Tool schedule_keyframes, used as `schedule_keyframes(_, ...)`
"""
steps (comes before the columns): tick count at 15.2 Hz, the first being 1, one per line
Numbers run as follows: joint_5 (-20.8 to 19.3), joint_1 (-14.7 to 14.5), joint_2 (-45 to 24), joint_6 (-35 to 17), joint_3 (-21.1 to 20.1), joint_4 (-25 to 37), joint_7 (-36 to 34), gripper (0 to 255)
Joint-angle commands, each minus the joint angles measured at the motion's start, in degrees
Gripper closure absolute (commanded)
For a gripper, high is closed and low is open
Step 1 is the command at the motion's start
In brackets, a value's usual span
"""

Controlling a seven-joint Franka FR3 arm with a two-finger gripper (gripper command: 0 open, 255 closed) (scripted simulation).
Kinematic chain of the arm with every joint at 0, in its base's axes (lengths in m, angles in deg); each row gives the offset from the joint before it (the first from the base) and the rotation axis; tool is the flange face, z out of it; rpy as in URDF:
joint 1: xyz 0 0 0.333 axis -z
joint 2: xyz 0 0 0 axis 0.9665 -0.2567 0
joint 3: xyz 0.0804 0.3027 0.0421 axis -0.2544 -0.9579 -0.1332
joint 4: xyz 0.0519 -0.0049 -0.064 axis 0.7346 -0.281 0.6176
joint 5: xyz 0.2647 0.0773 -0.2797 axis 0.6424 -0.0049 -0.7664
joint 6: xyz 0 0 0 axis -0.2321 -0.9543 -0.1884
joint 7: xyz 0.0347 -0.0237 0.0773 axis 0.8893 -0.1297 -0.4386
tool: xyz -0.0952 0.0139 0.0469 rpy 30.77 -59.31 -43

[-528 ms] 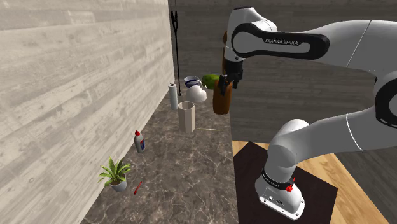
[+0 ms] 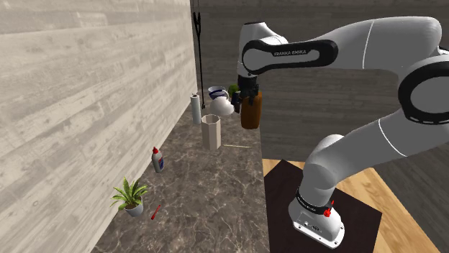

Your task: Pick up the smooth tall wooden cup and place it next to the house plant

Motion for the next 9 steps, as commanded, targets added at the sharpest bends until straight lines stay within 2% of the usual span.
schedule_keyframes(1, 0.4, -0.31, -4.56, -3.27, -0.58, 1.31, -0.85, 0)
schedule_keyframes(9, 1.06, -1.17, -21.62, -12.73, -2.34, 8.74, -3.51, 0)
